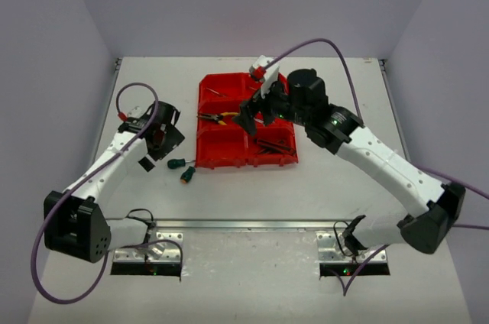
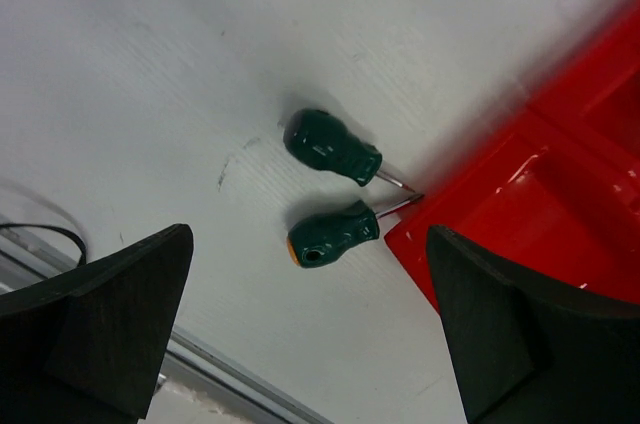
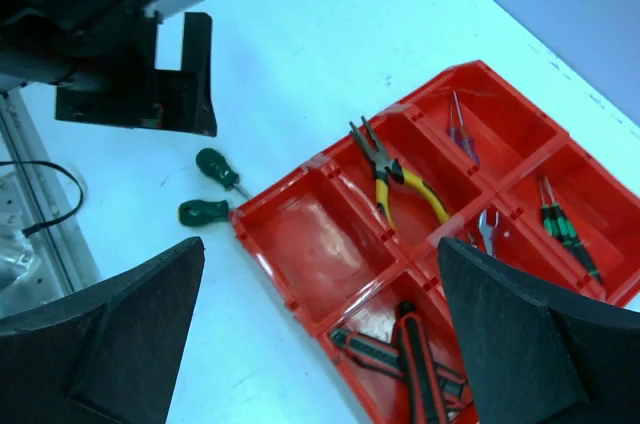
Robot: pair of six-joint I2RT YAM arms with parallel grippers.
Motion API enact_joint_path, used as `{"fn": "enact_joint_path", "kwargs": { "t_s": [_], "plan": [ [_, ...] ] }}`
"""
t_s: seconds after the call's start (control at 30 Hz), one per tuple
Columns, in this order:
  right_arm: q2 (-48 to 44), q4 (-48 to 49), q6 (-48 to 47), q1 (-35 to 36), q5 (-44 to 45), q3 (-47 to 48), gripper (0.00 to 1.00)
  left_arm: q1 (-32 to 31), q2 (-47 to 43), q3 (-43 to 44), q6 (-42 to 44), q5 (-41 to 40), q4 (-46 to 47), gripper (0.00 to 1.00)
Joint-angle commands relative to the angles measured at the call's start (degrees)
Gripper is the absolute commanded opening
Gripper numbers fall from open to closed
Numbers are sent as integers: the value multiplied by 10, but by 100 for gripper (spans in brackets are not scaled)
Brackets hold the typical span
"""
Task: Sort the tools into containers
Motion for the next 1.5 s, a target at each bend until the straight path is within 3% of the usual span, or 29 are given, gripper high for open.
{"fn": "enact_joint_path", "kwargs": {
  "t_s": [0.0,0.1,0.27,0.5,0.9,1.03,1.13,1.33,1.47],
  "plan": [
    [-64,21,85,1,40,-143,99,4,28,-17,-135,73,-63,100],
    [-108,61,90,1,12,-239,99,4,36,-56,-217,117,-11,100],
    [-128,57,107,2,-30,-281,99,4,103,-21,-291,66,3,100],
    [-163,71,100,2,-67,-317,99,7,138,-42,-314,17,106,100],
    [-189,73,98,1,-60,-333,99,8,201,-52,-324,11,151,98],
    [-189,75,95,1,-61,-336,99,9,218,-37,-323,-7,153,92],
    [-184,71,92,2,-61,-334,99,10,242,-12,-333,-23,126,81],
    [-184,69,86,1,-48,-336,99,16,277,-3,-333,-11,135,77],
    [-183,68,85,1,-42,-336,99,21,294,-1,-332,-7,143,58]
  ]
}}
